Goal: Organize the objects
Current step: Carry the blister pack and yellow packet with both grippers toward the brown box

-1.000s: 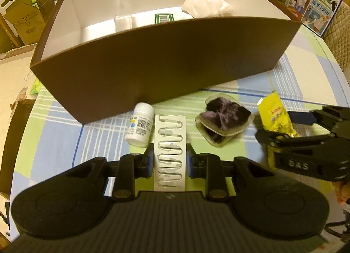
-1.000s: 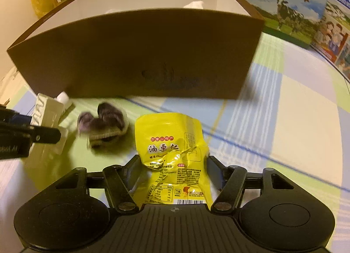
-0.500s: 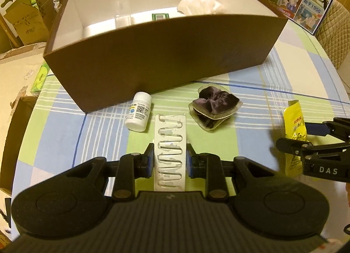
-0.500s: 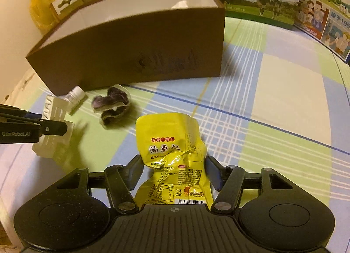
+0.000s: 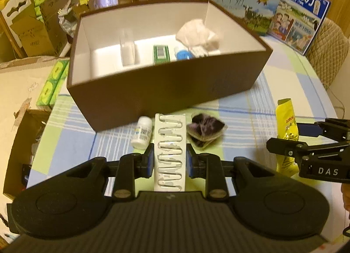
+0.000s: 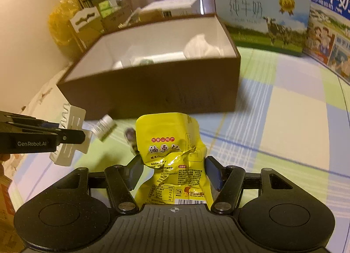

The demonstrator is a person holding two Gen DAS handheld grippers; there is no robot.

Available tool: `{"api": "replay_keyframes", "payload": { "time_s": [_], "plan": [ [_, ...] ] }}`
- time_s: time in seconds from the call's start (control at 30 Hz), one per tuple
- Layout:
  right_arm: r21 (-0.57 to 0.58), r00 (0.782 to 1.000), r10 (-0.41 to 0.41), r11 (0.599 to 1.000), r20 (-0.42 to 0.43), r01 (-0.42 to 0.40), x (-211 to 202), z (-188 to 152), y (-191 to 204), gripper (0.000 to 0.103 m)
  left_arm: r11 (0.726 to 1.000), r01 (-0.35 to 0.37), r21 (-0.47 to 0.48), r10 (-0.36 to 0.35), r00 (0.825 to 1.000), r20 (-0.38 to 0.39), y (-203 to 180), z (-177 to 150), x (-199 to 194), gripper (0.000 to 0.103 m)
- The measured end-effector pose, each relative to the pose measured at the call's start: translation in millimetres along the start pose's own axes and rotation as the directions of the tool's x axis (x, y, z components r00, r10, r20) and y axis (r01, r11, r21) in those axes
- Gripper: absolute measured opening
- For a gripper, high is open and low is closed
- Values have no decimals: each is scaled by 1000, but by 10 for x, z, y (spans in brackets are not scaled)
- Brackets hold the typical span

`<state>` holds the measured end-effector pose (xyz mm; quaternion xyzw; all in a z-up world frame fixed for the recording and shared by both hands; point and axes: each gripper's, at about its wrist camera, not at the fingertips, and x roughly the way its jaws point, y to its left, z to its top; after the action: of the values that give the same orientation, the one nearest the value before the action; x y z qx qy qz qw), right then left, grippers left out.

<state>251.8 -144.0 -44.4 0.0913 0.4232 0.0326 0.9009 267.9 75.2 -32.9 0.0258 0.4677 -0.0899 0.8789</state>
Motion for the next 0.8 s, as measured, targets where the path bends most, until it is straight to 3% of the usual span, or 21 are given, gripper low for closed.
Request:
{"api": "replay_keyframes", "payload": {
  "time_s": [0.33,0.8],
  "plan": [
    [-33,994,52,998,96,-49,-156,433,112,59,1000,0,-8,0,997,76,51,277,-207,24],
    [-95,976,70,994,206,-51,-91,1069,176,59,997,-71,-22,73,982,175,271,794,-231,24]
  ]
}}
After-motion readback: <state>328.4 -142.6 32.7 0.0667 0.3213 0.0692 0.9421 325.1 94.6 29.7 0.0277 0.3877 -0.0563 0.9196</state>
